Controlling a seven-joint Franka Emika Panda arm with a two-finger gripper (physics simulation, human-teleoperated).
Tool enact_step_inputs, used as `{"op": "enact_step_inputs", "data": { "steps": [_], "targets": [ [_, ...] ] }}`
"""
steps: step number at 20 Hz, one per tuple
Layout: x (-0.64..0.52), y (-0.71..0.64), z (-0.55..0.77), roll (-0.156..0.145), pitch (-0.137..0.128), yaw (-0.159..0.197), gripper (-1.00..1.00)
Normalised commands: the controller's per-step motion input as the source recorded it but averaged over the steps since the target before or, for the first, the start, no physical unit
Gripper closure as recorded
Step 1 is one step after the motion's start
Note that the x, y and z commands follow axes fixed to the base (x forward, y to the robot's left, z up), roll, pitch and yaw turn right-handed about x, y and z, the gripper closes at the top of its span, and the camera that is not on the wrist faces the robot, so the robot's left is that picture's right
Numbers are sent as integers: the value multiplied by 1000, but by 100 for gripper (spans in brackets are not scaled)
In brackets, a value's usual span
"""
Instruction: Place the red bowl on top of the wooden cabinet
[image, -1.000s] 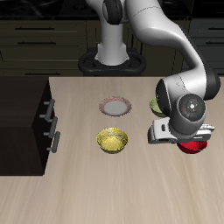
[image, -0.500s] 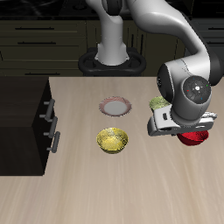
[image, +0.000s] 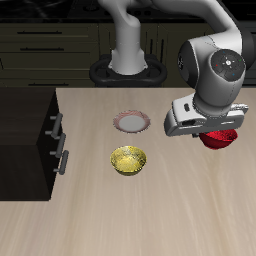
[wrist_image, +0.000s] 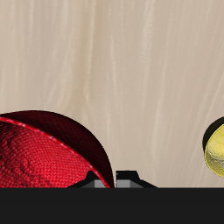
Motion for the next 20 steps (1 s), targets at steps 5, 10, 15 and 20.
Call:
{"op": "enact_step_inputs", "data": {
  "steps": [5, 10, 15, 20],
  "targets": [
    [-90, -68, 565, -16, -70, 7, 100],
    [-52, 11, 597, -12, -64, -2, 100],
    [-38, -26, 288, -4, -21, -8, 100],
    [-35, -59, 369, -12, -44, 11, 100]
  ]
}}
